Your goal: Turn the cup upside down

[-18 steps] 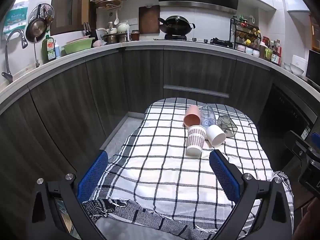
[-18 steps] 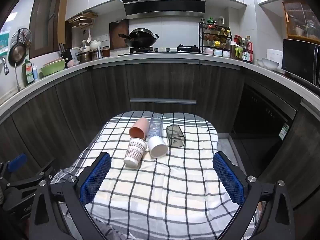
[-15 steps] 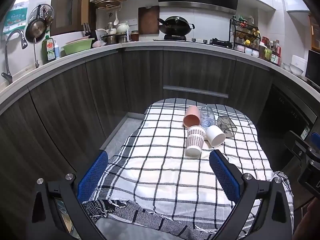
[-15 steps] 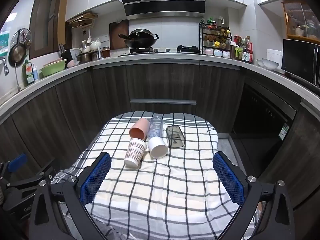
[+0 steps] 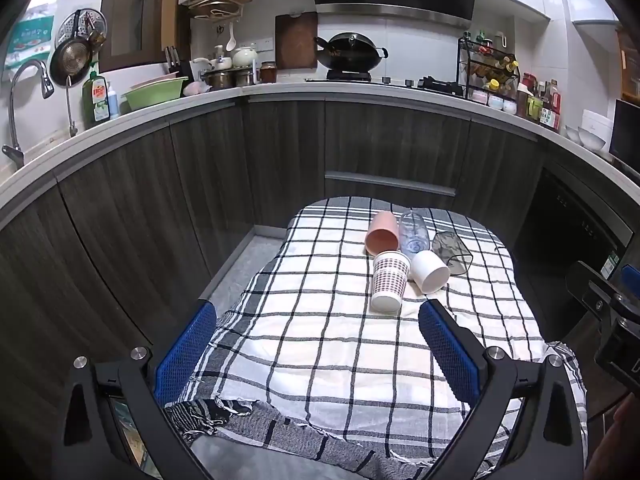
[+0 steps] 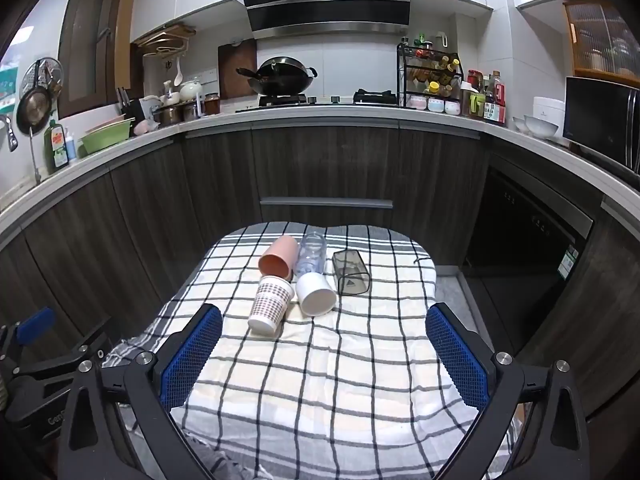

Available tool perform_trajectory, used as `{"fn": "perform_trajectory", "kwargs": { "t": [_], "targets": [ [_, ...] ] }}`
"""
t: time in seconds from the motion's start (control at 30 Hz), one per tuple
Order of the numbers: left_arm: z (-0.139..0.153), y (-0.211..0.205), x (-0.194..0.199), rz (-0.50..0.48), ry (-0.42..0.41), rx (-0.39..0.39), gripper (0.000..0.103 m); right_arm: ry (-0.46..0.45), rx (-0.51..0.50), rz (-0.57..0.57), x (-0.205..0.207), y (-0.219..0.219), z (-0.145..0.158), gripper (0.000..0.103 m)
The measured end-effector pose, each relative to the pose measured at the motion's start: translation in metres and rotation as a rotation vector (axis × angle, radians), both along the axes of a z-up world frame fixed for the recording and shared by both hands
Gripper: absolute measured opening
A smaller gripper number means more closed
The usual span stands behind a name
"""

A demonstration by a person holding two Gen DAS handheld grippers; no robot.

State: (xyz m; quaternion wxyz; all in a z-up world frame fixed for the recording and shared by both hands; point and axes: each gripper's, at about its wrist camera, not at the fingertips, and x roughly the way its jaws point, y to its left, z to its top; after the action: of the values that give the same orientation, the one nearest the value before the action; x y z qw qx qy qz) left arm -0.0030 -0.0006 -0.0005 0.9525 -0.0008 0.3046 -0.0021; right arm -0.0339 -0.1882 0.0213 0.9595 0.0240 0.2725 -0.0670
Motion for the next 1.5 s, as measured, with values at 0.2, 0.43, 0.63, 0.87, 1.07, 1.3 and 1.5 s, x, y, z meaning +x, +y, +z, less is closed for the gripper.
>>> {"fn": "perform_trajectory", "kwargs": {
  "t": [0.2, 0.43, 0.63, 0.87, 1.07, 1.3, 1.5],
  "targets": [
    [0.0013, -0.001, 0.0017, -0.001, -0.001, 0.0, 0.103, 0.001, 0.001, 0.0, 0.0004, -0.0004, -0.0006, 0.102],
    [0.0025, -0.002, 0.0013, -0.003, 0.0, -0.001, 0.103, 0.001, 0.003, 0.0, 0.0, -0.0004, -0.0008, 0.102],
    [0.0021, -0.0017, 0.0014, -0.005, 0.0, -0.002, 0.103, 0.002, 0.003, 0.0, -0.0008, -0.0006, -0.0009, 0.102],
    [0.002, -0.0018, 0.0015, -0.004, 0.001, -0.003, 0.103, 0.003, 0.005, 0.0, -0.0012, -0.0004, -0.0011, 0.102],
    [0.0019, -0.0019, 0.0014, -0.004, 0.0, -0.003, 0.103, 0.001, 0.004, 0.0, -0.0012, -0.0002, -0.0016, 0.102],
    [0.002, -0.0016, 0.0014, -0.003, 0.0, -0.003, 0.103, 0.003, 0.005, 0.001, -0.001, -0.0001, -0.0023, 0.102],
    [0.002, -0.002, 0.0016, -0.003, 0.002, -0.002, 0.103, 0.002, 0.005, 0.002, 0.0004, -0.0012, -0.0007, 0.102]
  ]
}}
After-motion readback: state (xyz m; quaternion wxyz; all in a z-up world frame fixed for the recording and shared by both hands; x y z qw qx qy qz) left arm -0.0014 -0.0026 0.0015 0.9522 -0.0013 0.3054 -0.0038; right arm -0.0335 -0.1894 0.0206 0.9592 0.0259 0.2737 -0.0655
